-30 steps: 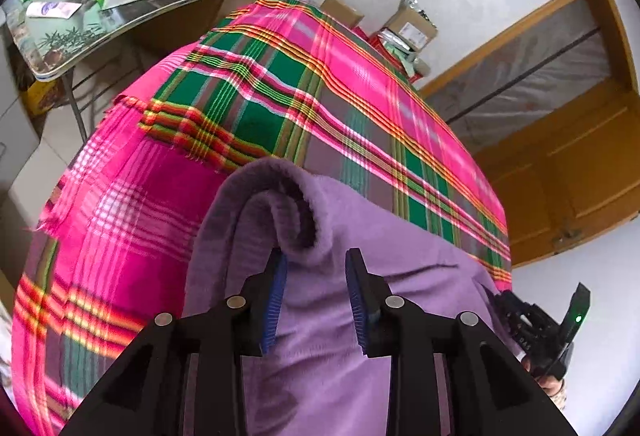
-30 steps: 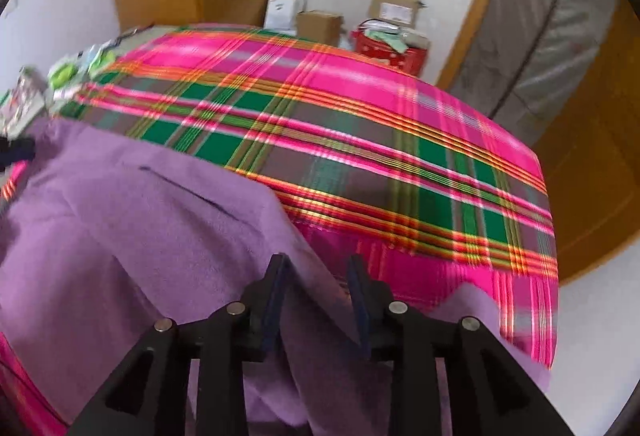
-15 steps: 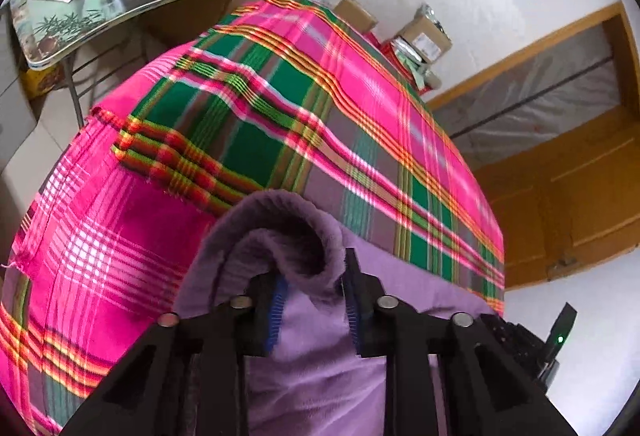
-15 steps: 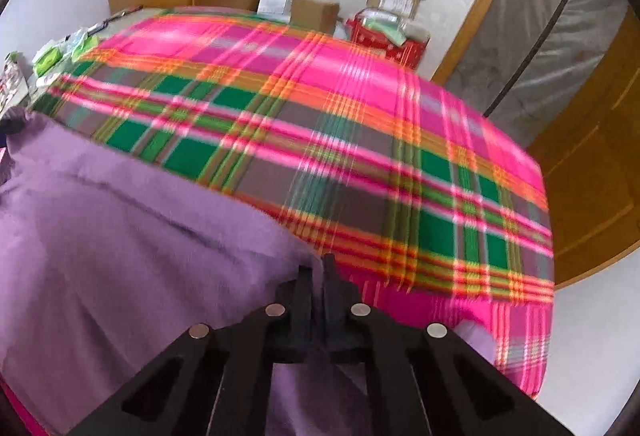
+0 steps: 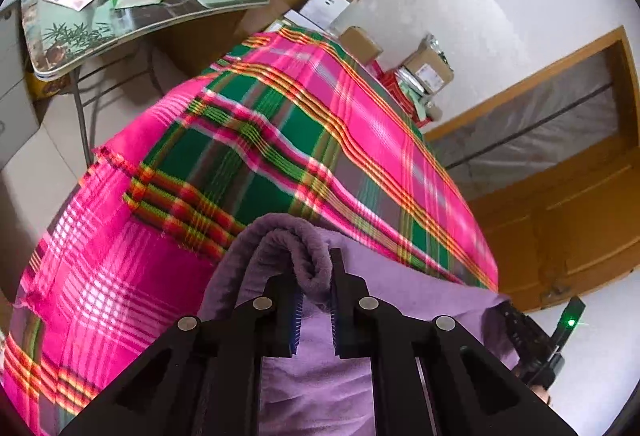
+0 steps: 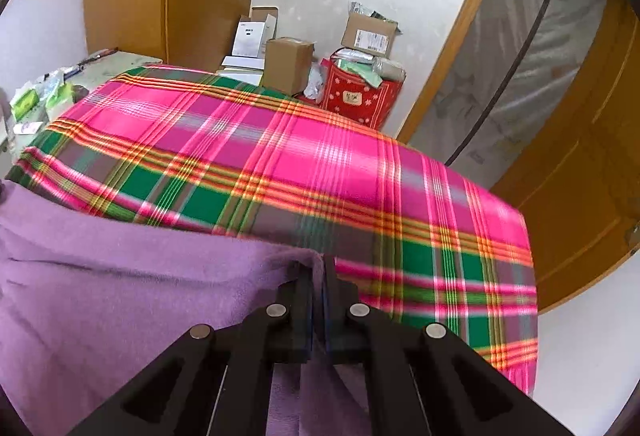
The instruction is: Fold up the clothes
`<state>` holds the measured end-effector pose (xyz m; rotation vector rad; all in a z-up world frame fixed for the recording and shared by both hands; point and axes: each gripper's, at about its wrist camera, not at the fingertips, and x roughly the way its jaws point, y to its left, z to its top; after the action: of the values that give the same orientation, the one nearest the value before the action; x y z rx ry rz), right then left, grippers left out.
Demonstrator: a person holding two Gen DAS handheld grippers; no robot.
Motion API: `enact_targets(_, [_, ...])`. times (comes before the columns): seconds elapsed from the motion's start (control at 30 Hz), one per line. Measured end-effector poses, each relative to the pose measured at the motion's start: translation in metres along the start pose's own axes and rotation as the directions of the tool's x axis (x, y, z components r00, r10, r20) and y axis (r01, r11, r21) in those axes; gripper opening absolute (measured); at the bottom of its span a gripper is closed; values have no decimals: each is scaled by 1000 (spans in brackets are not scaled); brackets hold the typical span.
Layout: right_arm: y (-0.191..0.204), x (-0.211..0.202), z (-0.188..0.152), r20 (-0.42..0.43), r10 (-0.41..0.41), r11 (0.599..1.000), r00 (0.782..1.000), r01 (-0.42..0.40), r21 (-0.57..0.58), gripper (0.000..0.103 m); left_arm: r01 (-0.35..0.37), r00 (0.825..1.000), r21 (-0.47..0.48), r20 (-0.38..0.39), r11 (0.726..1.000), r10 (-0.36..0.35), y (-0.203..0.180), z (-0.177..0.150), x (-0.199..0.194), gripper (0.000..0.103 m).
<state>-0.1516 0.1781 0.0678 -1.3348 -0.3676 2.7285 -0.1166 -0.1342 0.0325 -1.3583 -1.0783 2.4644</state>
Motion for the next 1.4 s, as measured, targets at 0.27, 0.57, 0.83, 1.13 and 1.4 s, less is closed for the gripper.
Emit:
enact_targets(0.27, [19,42,27,-16,-83,995,996,82,-48,3,-19,1000,-34,-3,999,19,9,11,14,12])
enact_targets(0.57, [37,68,28,-86,-118,992,989,112,-66,4,-14,999,-33,-43,999,12,18,15,17,13])
enact_targets(0.83, [32,24,29,-14,-118,993,993,118,3,14,-36,999,84,-1,996,36,13,-1,-26,20])
enact_targets(1.13, [67,-21,29,27,2,1000,1000,-2,-28,14,-57,998,98,-28,994,60,29,-24,-52,20])
enact_targets(1.4, [136,-59,-25,-23,262,946,965,-261,-192,14,-54,980,147,-183,988,81,33,-57,-39,20])
